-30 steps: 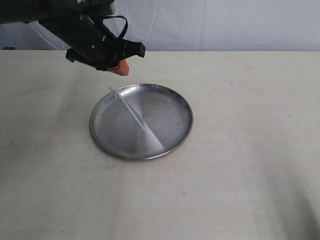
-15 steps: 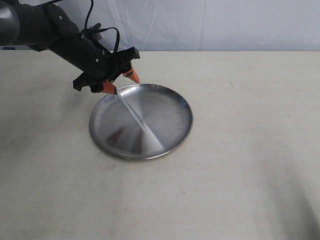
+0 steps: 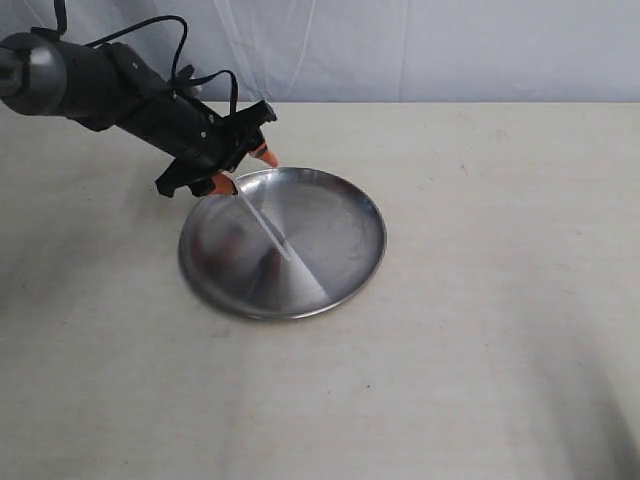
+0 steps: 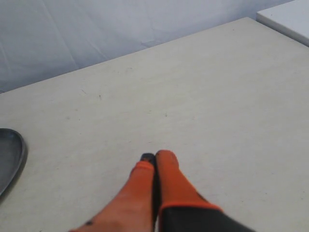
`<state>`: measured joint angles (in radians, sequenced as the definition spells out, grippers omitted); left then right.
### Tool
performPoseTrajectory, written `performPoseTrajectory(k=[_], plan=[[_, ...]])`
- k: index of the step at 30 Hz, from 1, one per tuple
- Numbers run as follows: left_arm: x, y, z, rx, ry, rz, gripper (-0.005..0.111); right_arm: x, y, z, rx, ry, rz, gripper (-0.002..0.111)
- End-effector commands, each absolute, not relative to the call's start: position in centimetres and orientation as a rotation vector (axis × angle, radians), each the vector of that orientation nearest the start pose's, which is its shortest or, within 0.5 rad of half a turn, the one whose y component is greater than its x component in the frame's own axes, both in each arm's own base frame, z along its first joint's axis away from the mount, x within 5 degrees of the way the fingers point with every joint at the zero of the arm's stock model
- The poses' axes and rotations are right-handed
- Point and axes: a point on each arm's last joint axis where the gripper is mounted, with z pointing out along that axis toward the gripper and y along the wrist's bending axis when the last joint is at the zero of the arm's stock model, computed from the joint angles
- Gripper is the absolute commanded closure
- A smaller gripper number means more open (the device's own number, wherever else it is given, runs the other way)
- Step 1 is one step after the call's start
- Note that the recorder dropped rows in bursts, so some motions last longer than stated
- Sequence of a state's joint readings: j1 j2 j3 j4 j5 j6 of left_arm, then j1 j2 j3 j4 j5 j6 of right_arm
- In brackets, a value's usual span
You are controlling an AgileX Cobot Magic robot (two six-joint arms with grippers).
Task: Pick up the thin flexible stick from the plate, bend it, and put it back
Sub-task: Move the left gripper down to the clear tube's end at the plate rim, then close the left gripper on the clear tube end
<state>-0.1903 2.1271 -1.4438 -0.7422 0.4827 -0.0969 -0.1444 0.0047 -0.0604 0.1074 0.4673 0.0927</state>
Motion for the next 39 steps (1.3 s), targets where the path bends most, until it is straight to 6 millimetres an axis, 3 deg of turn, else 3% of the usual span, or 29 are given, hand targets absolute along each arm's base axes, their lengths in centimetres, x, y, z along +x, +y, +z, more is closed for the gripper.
performPoseTrajectory(k=[1,19,26,39], plan=[[44.0,-11.3,13.6,-0.672,2.585,-0.751,0.043,4.9,-0.3,19.1,0.281,1.861,0.069,0.109],[44.5,-11.0,13.5,-0.679,2.524,-0.717,0.044,4.9,-0.3,19.1,0.281,1.861,0.069,0.109],[44.4,-11.0,12.1,-0.697,2.57,-0.707,0.044,4.9,-0.3,19.1,0.281,1.866,0.069,0.109],[44.7,-10.9,11.7,-0.711,2.545,-0.692,0.044,4.9,-0.3,19.1,0.281,1.866,0.069,0.109]])
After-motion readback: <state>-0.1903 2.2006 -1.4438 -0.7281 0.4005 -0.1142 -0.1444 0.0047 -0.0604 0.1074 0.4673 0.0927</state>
